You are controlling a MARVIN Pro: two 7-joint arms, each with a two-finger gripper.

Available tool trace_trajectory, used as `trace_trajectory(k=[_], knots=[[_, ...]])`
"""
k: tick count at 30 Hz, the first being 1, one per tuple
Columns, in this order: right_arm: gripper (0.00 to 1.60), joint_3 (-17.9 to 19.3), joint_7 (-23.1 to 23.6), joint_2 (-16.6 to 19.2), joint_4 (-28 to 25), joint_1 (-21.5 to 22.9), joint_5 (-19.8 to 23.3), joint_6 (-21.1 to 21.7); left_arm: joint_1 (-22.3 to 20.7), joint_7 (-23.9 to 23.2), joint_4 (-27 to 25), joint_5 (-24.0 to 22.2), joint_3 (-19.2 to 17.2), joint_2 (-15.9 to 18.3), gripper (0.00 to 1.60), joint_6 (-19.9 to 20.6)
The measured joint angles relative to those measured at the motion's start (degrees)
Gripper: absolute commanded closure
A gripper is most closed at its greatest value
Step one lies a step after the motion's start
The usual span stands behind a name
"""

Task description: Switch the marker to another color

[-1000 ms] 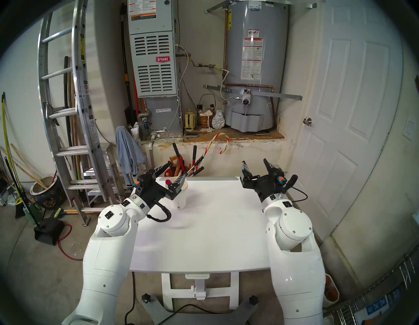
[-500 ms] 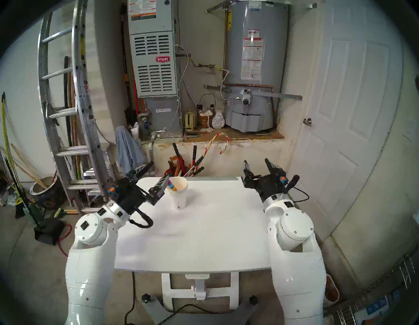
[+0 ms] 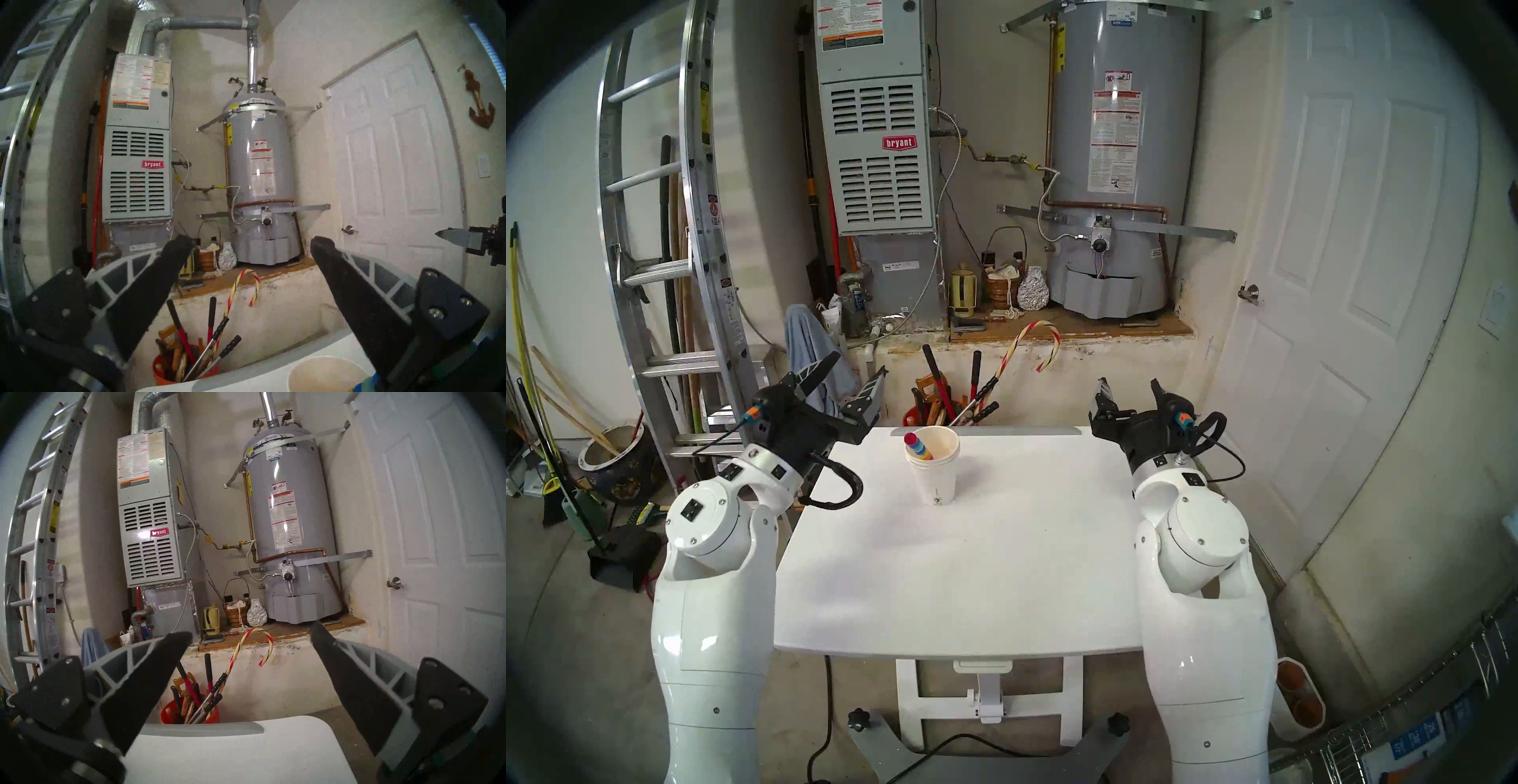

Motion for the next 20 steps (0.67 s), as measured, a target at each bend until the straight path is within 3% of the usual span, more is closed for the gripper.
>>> trace_trajectory(k=[12, 20], knots=[[0.00, -0.8, -7.0, -2.4, 1.0, 1.8, -1.6, 1.5, -2.1, 13.4, 0.5, 6.7, 6.3, -1.2, 0.00, 7.5], [0.00, -1.0, -8.1, -2.8, 1.7, 2.0, -1.8, 0.5, -2.4, 17.1, 0.6, 7.5, 7.3, -1.5, 0.00, 8.5]])
